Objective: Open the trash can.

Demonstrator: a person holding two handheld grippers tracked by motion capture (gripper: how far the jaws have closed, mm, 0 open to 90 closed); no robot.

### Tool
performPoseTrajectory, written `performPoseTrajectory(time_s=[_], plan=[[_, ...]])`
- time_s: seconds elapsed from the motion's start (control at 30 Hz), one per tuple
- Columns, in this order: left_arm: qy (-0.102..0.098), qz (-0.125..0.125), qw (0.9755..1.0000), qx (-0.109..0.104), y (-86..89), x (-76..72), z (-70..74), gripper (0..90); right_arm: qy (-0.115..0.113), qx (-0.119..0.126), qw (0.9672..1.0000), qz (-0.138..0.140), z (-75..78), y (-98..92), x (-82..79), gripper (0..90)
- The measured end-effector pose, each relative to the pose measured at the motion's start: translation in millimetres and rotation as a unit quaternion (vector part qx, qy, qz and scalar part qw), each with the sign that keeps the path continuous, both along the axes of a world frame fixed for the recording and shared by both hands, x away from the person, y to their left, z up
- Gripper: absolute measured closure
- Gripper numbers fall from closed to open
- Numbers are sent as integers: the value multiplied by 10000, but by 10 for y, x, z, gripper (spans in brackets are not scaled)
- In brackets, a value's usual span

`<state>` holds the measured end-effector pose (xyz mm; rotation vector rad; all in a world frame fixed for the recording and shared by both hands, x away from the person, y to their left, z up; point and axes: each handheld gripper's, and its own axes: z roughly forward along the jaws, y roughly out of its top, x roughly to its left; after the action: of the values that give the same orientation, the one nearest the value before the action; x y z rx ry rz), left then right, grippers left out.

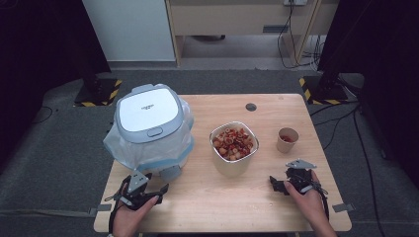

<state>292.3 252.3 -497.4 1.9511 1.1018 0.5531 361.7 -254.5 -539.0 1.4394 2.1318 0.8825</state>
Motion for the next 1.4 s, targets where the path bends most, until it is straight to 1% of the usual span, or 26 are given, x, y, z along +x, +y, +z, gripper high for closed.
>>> performPoseTrajectory(time_s=[0.1,0.13,0.33,0.37,0.4,0.43,0.47,0.5,0.53,0.57,0.6,0.63,0.67,0.7,0.73,0.8,0.87,0.93,0.97,1.0,1.03,1.13,1.17,1.2,1.33,1.4], plan=[[-6,-52,10000,-13,-14,-18,9,235,0,0,10000,0,0,0,0,6],[36,-102,9999,24,-28,-23,9,247,-6,0,10000,-4,-1,0,0,6],[110,-254,9996,72,-92,-12,-13,334,-6,0,10000,-3,-1,1,0,6],[110,-254,9996,72,-92,-12,-13,364,-6,0,10000,-3,-1,1,0,6],[107,-327,9994,88,-113,-1,-18,394,-7,-1,10000,-1,-1,0,0,6],[107,-327,9994,88,-113,-1,-18,405,-7,-1,10000,-1,-1,0,0,6],[124,-392,9991,71,-126,21,-32,455,-6,-1,10000,-1,-1,0,0,6],[124,-392,9991,71,-126,21,-32,486,-6,-1,10000,-1,-1,0,0,6],[139,-422,9990,-24,-122,47,-36,513,-7,-1,10000,-1,-1,0,0,6],[139,-422,9990,-24,-122,47,-36,551,-7,-1,10000,-1,-1,0,0,6],[90,-426,9990,-35,-122,72,-30,594,2,-8,10000,20,0,-3,-1,6],[90,-426,9990,-35,-122,72,-30,617,2,-8,10000,20,0,-3,-1,6],[78,-422,9990,-82,-131,91,-28,617,2,-8,10000,23,0,-4,-1,6],[67,-444,9990,-81,-139,103,-26,658,1,-8,10000,26,0,-4,-1,6],[32,-487,9988,0,-177,132,-28,707,2,-8,10000,29,0,-5,-1,6],[29,-500,9987,40,-192,145,-32,724,1,-8,10000,34,0,-6,-1,6],[30,-517,9986,94,-211,171,-43,773,1,-10,10000,40,0,-7,-1,6],[48,-471,9988,144,-217,214,-59,813,2,-9,10000,39,0,-7,-1,6],[57,-456,9988,143,-216,241,-65,813,2,-9,10000,39,0,-7,-1,6],[52,-421,9990,120,-213,289,-67,840,1,-10,10000,41,0,-7,-1,6],[52,-421,9990,120,-213,289,-67,850,1,-10,10000,42,0,-7,-1,6],[48,-382,9991,180,-243,359,-90,874,1,-11,10000,43,0,-7,-1,6],[48,-382,9991,180,-243,359,-90,877,1,-11,10000,43,0,-7,-1,6],[60,-380,9990,233,-253,382,-101,881,1,-10,10000,42,0,-7,-1,6],[71,-356,9990,256,-261,390,-117,882,2,-10,10000,43,0,-7,-1,6],[69,-317,9990,312,-251,391,-121,883,2,-10,10000,43,0,-7,-1,6]])
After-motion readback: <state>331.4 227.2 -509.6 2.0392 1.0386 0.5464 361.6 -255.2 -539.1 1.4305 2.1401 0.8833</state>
